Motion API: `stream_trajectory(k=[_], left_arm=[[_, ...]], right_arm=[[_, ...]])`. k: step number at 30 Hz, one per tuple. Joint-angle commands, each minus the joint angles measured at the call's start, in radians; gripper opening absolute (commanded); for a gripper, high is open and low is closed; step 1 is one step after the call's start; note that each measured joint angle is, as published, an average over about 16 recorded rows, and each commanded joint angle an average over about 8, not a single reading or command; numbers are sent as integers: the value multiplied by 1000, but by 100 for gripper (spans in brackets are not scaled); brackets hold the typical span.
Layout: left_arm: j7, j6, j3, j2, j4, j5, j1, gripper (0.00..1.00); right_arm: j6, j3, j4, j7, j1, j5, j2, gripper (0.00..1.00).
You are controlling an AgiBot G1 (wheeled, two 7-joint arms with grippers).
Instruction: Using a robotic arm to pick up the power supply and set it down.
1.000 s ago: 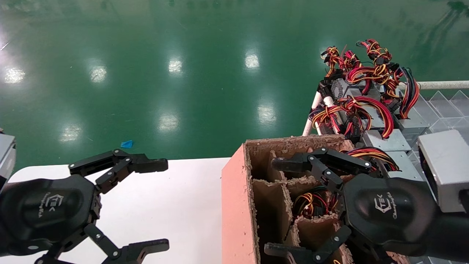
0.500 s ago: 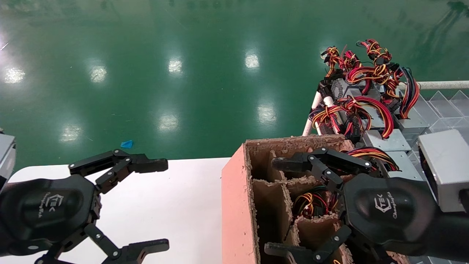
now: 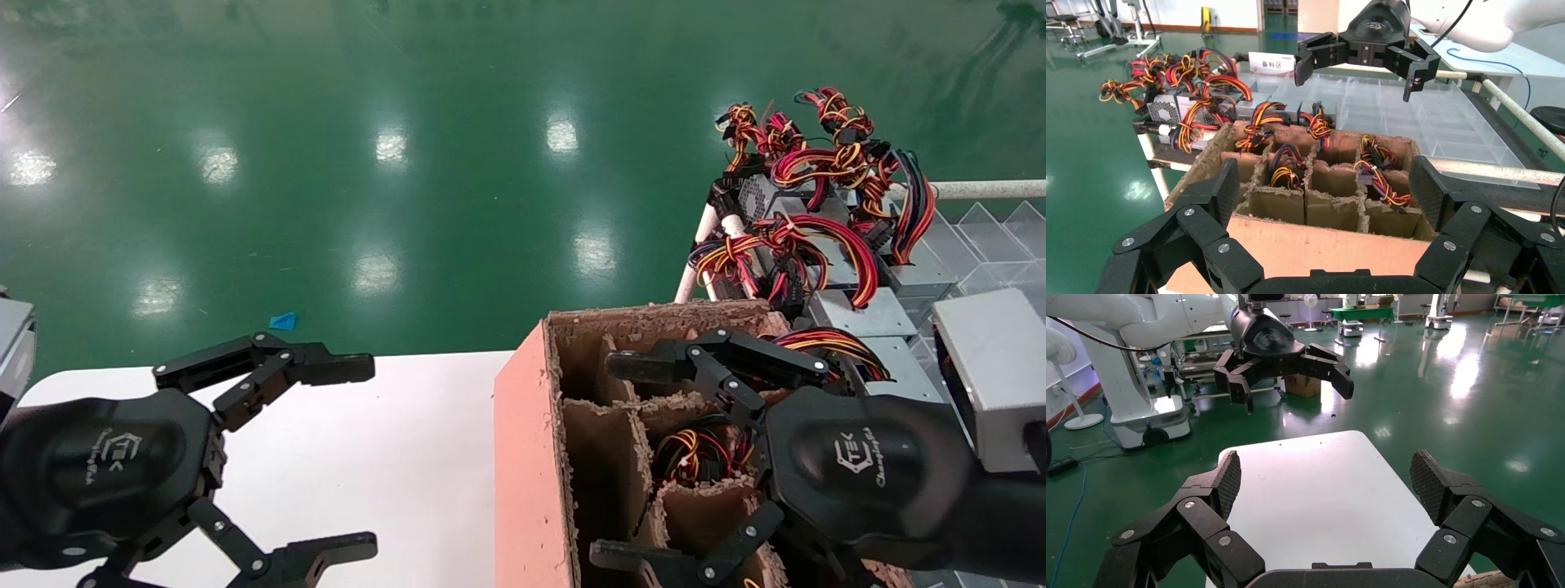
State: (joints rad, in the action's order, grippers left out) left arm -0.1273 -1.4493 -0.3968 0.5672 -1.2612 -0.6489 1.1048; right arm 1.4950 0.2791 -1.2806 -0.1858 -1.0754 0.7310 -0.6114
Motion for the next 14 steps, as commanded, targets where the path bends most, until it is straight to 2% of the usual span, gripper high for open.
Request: stream_trajectory(k=[1,14], left_arm=[[0,0,0,0,0,0,0,100],[0,0,0,0,0,0,0,100]], right_arm=[[0,0,0,0,0,0,0,100],[0,0,0,0,0,0,0,100]])
